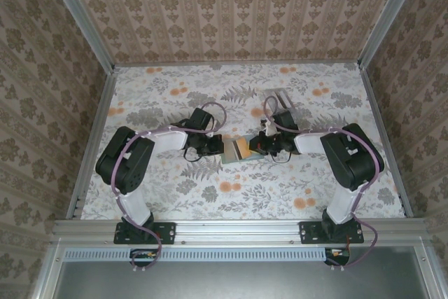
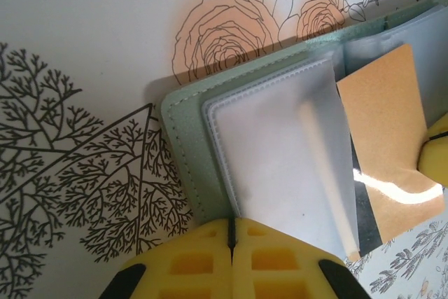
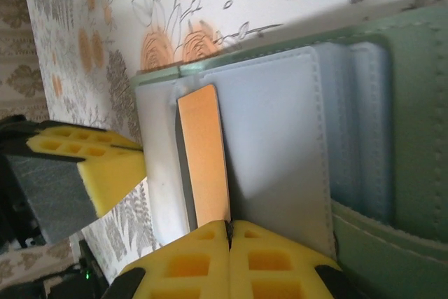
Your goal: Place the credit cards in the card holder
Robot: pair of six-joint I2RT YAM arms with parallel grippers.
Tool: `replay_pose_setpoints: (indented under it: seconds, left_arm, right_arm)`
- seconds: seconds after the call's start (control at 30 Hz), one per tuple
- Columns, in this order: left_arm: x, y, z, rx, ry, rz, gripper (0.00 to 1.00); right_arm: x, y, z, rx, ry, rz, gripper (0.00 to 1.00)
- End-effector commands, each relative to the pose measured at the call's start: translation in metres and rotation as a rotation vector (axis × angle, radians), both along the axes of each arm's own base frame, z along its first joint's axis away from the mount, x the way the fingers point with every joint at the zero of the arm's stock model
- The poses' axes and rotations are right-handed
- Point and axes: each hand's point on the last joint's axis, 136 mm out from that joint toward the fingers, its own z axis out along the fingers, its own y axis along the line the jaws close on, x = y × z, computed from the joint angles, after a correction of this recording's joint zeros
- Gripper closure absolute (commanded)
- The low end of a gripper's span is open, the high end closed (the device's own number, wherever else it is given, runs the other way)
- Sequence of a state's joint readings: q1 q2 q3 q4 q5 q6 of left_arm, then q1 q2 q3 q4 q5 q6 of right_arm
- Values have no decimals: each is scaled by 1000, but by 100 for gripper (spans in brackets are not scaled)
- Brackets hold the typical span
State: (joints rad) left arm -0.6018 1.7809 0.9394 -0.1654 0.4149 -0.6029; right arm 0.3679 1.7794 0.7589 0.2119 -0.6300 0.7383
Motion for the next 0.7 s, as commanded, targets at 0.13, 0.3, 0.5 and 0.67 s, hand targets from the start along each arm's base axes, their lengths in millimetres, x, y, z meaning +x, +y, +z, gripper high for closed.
replay_pose_setpoints:
  seconds: [0.13, 0.3, 0.5, 0.67]
  left_arm:
    - [-8, 3, -5, 5, 19, 18, 96]
    - [-7, -2, -4, -15, 25, 18, 96]
    - [-8, -4, -5, -26, 32, 23, 97]
    - [-7, -5, -3, -23, 28, 20, 96]
  right_arm:
    - [9, -12, 2, -19, -70, -153, 100]
    - [6, 9, 0, 2, -68, -123, 100]
    - [0, 18, 0, -12, -78, -102, 100]
    - [-11, 26, -5, -11, -55, -51, 100]
